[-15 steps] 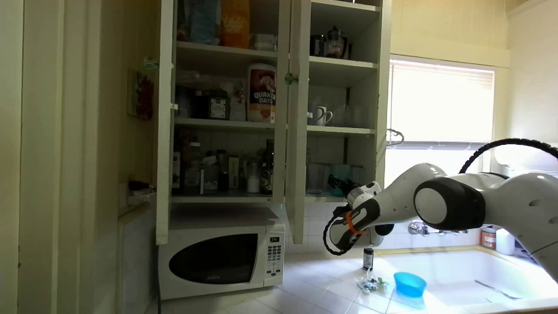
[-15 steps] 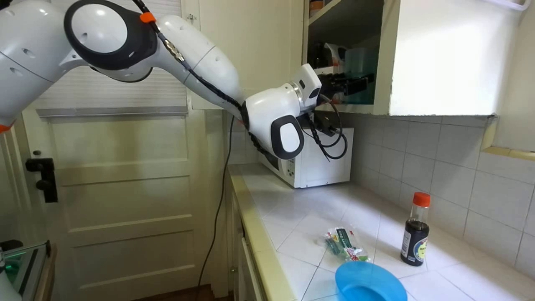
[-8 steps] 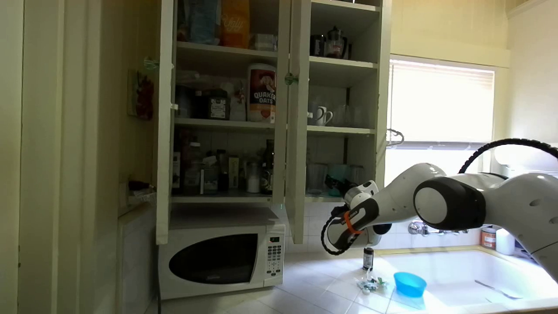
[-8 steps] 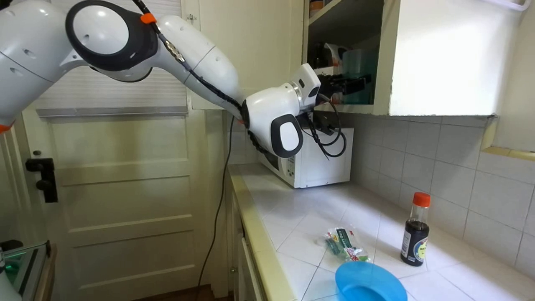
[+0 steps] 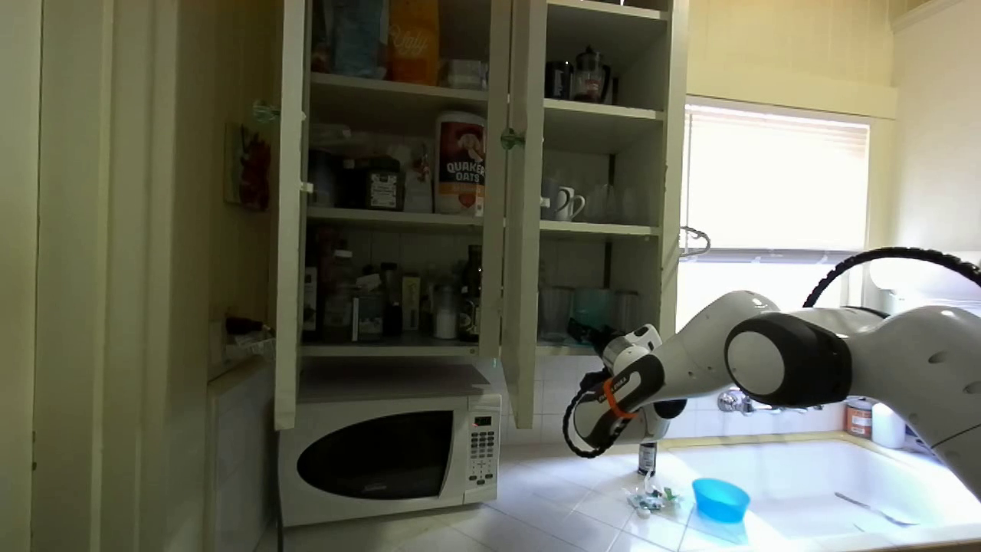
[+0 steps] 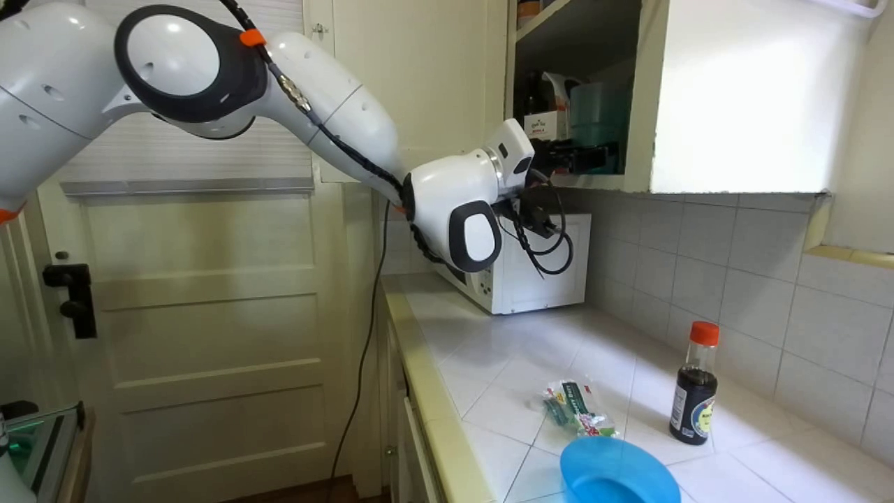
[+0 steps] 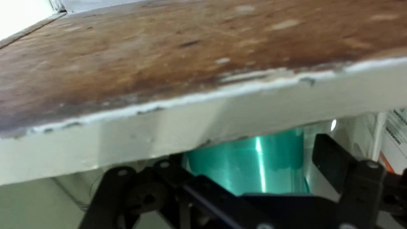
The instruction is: Put the blue cup inside the upper cabinet on the left.
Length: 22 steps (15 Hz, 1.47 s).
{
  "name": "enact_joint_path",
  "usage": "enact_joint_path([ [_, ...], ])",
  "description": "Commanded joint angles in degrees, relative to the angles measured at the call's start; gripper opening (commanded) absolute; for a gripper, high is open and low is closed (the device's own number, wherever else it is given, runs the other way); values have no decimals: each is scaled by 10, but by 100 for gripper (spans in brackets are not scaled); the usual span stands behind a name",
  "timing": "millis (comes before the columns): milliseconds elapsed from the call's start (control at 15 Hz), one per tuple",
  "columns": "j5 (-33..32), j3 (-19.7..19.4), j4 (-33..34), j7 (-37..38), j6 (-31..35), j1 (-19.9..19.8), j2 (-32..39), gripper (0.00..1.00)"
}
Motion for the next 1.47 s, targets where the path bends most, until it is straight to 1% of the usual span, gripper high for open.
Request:
enact_joint_path([
  [0, 7, 3, -31, -21, 8, 2, -9, 100],
  [333, 18, 0, -55, -49, 36, 11, -13, 100],
  [533, 27, 0, -74, -67, 63, 18, -16, 100],
  [600, 37, -1, -42, -77, 39, 21, -7, 100],
  [1067, 116, -2, -18, -130, 40, 42, -2, 100],
  [1133, 136, -33, -18, -120, 40, 67, -1, 100],
  [1200, 149, -43, -20, -122, 41, 78, -2, 100],
  [1400, 193, -97, -31, -110, 43, 124, -3, 100],
])
